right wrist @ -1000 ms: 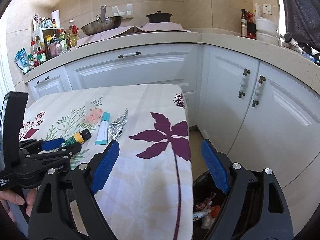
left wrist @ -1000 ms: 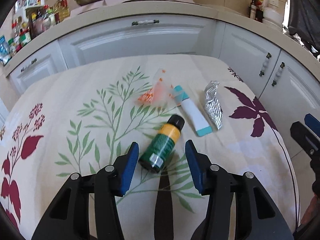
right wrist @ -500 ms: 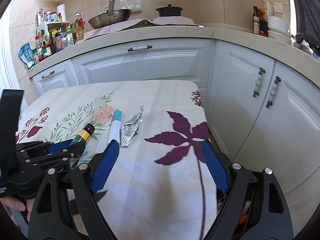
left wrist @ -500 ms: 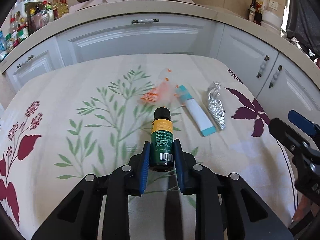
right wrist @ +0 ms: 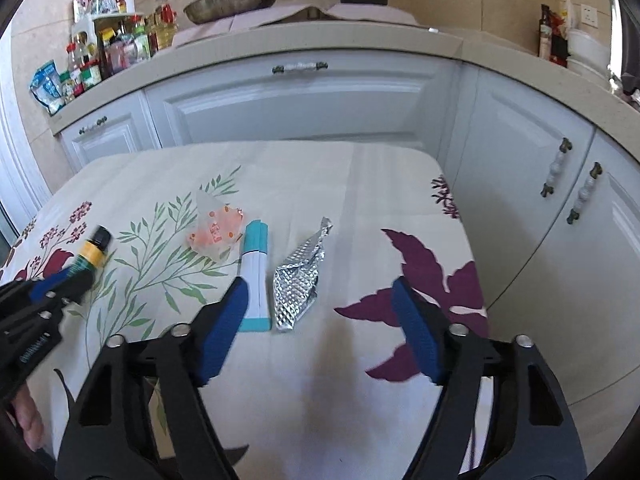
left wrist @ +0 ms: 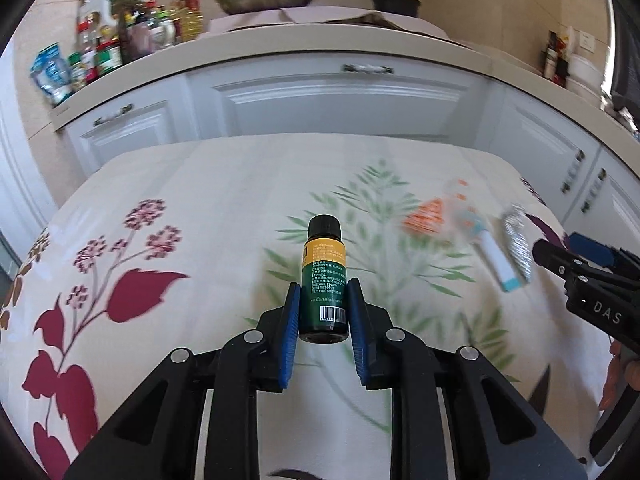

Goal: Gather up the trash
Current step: 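Grasp the crumpled foil with the right gripper while the left gripper holds the bottle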

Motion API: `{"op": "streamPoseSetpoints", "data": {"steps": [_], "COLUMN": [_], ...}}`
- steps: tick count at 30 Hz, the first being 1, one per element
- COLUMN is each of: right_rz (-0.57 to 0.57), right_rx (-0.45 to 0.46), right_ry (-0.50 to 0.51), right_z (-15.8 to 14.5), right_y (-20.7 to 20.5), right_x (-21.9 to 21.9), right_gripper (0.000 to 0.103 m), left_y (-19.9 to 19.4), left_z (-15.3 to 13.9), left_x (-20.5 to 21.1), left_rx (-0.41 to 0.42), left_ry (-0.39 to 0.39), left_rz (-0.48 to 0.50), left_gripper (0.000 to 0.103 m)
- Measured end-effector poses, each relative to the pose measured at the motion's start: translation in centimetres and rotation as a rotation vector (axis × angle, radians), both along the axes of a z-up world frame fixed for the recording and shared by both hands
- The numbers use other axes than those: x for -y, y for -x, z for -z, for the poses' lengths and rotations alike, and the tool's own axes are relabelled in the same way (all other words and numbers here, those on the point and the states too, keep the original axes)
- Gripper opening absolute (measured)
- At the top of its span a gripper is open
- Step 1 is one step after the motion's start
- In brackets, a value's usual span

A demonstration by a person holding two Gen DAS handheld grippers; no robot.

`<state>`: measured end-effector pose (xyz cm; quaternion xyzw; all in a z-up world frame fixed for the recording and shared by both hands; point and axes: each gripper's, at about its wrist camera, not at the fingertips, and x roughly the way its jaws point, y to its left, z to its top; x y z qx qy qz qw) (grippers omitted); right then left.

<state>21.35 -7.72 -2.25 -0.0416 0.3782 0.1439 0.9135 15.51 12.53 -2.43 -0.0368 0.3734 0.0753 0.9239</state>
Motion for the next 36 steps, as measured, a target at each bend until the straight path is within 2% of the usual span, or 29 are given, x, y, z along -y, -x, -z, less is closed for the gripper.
{"op": "streamPoseSetpoints", "data": {"steps": [2,9,11,15,16,17,36], "right_rz": [-0.001,-0.005,-0.016,-0.026,-0.029,-0.031,-0.027], "right_rx": [-0.023,-0.094,-0.115,-0.12,-0.119,-0.119,-0.053], "right_ry": [0.004,0.028,0.03,0.044,0.046,0.046,0.027], "right_z": [0.3,1.4,1.7,1.9,1.9,1.9,0.7], "right_y": [-0.7,-2.4,-2.6,-2.5,-2.5,-2.4,0.8], "right_x": [-0.3,-0.9,-1.1,-1.2,-1.3,-1.2,0.2], "right_gripper": [0.062,0.057,0.047,0.039,0.031,0.029,0.028], "left_y": [0.1,0.1,0.3,0.3,0.3,0.3,1.0], "left_z": [-0.1,0.1,0.2,0.4,0.4,0.4,0.1], "left_x": [-1.0,-2.6,-2.7,-2.8,-2.8,-2.7,-1.4], "left_rx": [0.007,0.009,0.01,0.012,0.012,0.012,0.029], "left_ry": [0.001,0.013,0.015,0.018,0.018,0.017,0.0], "left_rz": [-0.023,-0.049,-0.052,-0.053,-0.054,-0.054,-0.034], "left_gripper": [0.024,0.024,0.024,0.024,0.024,0.024,0.024]}}
